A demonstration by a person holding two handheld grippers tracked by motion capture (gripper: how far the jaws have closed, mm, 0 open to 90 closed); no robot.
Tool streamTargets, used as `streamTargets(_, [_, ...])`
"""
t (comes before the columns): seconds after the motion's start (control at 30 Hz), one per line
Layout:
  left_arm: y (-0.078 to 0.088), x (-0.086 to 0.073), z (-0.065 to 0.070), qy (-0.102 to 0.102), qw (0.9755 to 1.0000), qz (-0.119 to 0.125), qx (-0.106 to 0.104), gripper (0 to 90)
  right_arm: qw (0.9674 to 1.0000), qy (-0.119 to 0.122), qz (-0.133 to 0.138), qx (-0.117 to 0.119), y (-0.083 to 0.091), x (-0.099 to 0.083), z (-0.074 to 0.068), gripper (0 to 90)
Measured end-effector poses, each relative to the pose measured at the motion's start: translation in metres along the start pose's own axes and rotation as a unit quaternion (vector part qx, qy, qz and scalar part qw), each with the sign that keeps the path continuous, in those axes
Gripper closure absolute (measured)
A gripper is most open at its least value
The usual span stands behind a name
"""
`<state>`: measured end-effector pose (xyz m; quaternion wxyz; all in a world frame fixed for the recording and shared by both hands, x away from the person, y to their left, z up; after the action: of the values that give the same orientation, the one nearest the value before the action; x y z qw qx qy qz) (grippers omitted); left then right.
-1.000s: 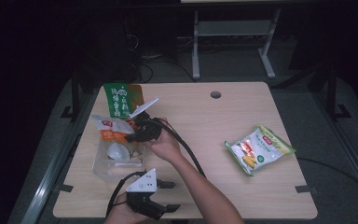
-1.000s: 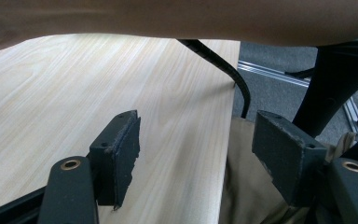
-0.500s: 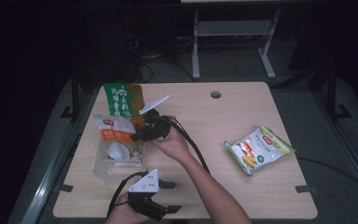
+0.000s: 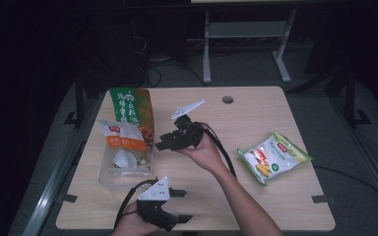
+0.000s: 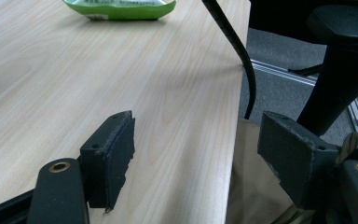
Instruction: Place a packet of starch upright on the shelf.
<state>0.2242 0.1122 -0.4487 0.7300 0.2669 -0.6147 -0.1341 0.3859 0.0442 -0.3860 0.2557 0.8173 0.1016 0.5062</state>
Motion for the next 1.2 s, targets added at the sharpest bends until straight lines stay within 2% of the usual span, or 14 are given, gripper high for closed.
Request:
streamTargets(0.4, [-0.002, 0.001, -0.005, 0.009, 0.9999, 0.003, 0.007, 24.2, 0.9997, -0.017, -0.007, -0.019, 0.032, -0.03, 0.006, 51.1])
streamTargets(0.57, [-0.001, 0.001, -0.006, 0.005, 0.9999, 0.0, 0.012, 23.8, 0.9994, -0.02, 0.0, -0.027, 0.044, -0.039, 0.006, 49.8])
streamTargets(0.67, [-0.001, 0.001, -0.006, 0.001, 0.9999, -0.003, 0.011, 23.9, 0.9993, -0.022, 0.002, -0.03, 0.05, -0.043, 0.006, 49.8])
streamTargets(1.0, [-0.003, 0.003, -0.007, 0.006, 0.9999, 0.003, 0.013, 23.9, 0.9987, -0.029, -0.004, -0.041, 0.066, -0.056, 0.009, 49.2])
streamTargets(1.2, [-0.003, 0.002, -0.008, 0.005, 0.9999, -0.003, 0.014, 24.0, 0.9979, -0.04, -0.006, -0.05, 0.077, -0.069, 0.013, 48.6])
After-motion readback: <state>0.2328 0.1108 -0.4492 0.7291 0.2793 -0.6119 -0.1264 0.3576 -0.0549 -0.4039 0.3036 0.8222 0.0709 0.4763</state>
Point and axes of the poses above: each handheld gripper's, and its own axes: y roughly backward along the jaws, x roughly out of its top, z roughly to its right, the point moved 5 cm from there along -y, roughly forward along the jaws, and after that the axes turned 2 degrees about -y, right-handed, at the moved point
